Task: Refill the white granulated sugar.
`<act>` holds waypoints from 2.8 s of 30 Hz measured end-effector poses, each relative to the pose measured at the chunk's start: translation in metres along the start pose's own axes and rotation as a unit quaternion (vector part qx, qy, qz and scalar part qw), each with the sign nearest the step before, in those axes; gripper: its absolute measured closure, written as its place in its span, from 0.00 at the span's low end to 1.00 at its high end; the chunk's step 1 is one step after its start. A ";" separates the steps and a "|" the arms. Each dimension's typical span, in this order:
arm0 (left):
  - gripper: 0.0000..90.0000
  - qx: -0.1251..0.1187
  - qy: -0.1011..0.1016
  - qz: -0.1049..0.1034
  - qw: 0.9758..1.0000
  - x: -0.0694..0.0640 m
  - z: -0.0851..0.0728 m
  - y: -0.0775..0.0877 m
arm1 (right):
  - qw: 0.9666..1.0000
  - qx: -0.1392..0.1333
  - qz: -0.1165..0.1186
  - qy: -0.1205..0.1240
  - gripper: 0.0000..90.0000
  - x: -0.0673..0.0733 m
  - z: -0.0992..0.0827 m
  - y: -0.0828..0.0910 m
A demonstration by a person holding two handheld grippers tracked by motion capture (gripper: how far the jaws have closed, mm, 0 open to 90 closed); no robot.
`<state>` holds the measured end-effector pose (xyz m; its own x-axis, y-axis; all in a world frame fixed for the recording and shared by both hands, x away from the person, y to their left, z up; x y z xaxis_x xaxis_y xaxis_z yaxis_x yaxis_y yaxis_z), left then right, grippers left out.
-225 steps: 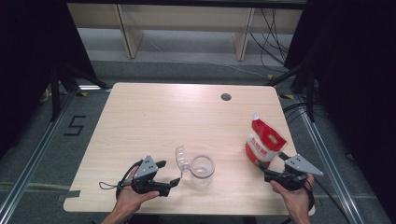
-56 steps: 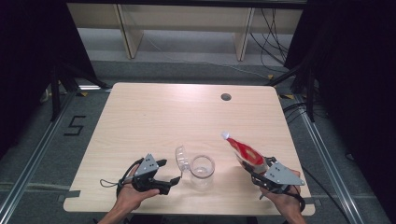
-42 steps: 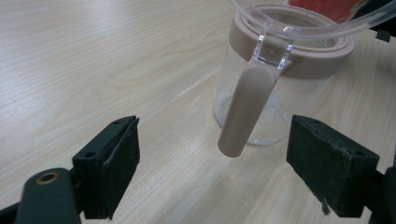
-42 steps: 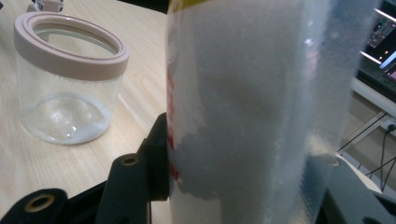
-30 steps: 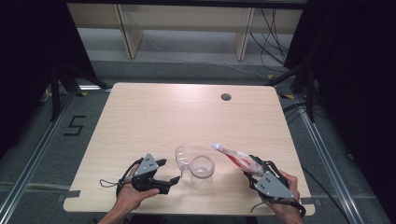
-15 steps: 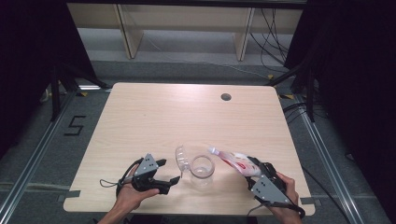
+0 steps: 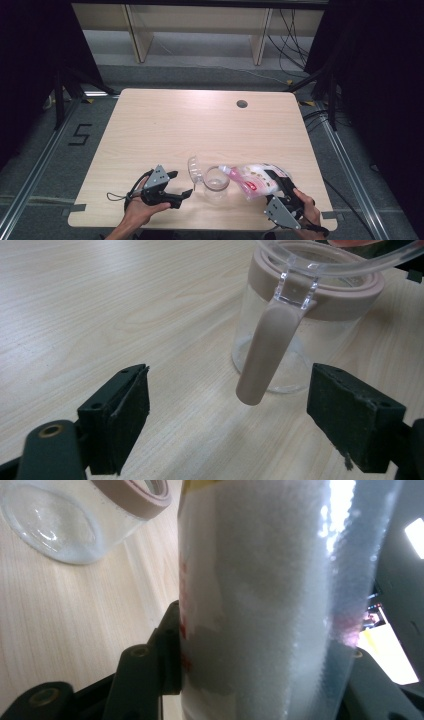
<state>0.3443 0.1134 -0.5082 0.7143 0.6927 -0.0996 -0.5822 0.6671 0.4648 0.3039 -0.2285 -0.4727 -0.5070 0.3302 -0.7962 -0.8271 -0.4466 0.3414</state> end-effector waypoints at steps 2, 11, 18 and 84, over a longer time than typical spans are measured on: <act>0.19 0.000 0.000 0.000 1.000 0.000 0.000 0.000 | 1.000 0.002 -0.002 -0.005 0.58 0.002 0.000 0.000; 0.19 0.000 0.000 -0.001 1.000 0.000 0.000 0.000 | 0.998 0.016 -0.018 0.063 0.59 0.002 0.002 -0.001; 0.19 0.004 -0.008 -0.006 1.000 0.000 -0.001 0.000 | 0.993 0.030 -0.028 0.111 0.59 0.003 0.002 -0.002; 0.19 0.006 -0.009 -0.011 1.000 -0.001 -0.002 -0.001 | 0.939 0.081 -0.093 0.321 0.61 -0.002 0.019 0.000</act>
<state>0.3436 0.1124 -0.5105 0.7333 0.6734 -0.0943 -0.5620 0.6783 0.4733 0.3007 -0.2135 -0.4613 -0.1428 -0.2022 -0.9689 -0.9389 -0.2822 0.1973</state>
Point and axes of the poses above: each handheld gripper's, and its own axes: y roughly backward along the jaws, z roughly out of its top, x roughly to its left, the point moved 3 cm from there along -y, roughly forward along the jaws, and after that the axes turned 4 degrees about z, right-handed, at the moved point
